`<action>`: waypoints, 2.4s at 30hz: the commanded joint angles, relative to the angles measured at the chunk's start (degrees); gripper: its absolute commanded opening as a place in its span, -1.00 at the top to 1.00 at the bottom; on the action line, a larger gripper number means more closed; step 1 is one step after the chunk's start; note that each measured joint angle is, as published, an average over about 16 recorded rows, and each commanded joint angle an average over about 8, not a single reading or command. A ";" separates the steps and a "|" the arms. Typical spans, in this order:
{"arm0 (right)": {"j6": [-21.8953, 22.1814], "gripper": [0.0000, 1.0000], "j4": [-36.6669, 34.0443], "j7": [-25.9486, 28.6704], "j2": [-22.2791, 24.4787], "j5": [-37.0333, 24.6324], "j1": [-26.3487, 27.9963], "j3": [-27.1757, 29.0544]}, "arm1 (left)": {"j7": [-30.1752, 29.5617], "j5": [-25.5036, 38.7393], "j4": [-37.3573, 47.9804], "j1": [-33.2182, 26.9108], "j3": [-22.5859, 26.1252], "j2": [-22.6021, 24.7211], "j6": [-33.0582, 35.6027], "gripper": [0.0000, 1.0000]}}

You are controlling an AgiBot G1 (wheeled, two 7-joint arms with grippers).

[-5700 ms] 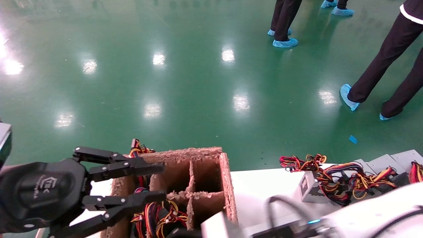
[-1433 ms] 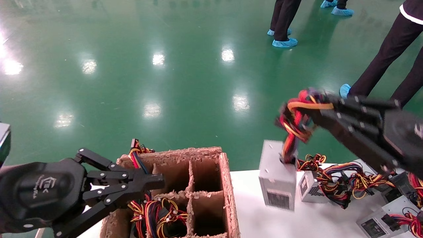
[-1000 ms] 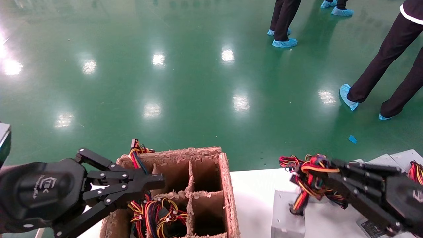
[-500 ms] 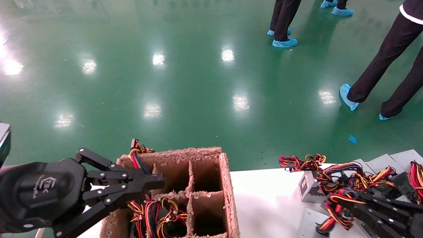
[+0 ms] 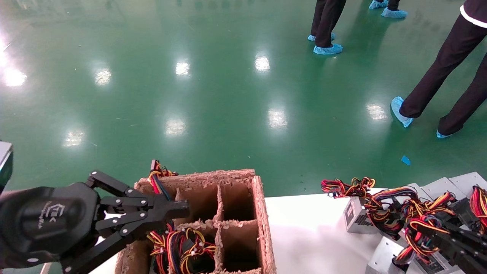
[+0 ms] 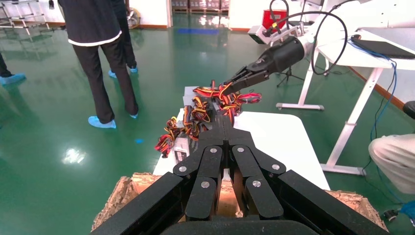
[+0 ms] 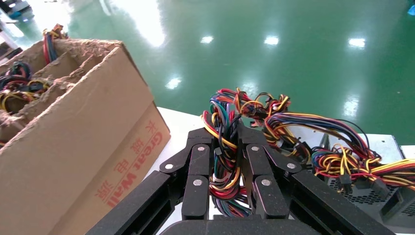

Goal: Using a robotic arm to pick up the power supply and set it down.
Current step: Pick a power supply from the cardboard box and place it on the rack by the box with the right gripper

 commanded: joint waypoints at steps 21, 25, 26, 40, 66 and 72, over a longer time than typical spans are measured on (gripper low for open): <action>6.42 1.00 -1.66 -1.16 -3.08 -1.55 10.88 -9.48 | 0.01 -0.01 0.00 0.00 0.01 0.00 0.00 1.00; 6.31 1.00 -2.25 -1.44 -2.72 -1.30 8.68 -7.18 | 0.01 -0.01 0.00 0.00 0.01 -0.01 -0.01 1.00; 6.31 1.00 -2.39 -1.54 -2.68 -1.24 8.04 -6.52 | 0.01 -0.01 0.00 0.00 0.01 -0.01 -0.01 1.00; 7.60 1.00 -3.81 -2.86 -3.21 -1.21 2.69 -0.34 | 0.01 -0.01 0.00 -0.01 0.02 -0.01 -0.01 1.00; 8.36 1.00 -8.09 -5.23 -4.53 -1.07 1.31 3.18 | 0.02 -0.02 0.00 -0.01 0.03 -0.01 -0.01 1.00; 8.46 1.00 -8.44 -5.71 -4.66 -1.02 0.77 4.23 | 0.02 -0.02 0.00 -0.01 0.04 -0.01 -0.01 1.00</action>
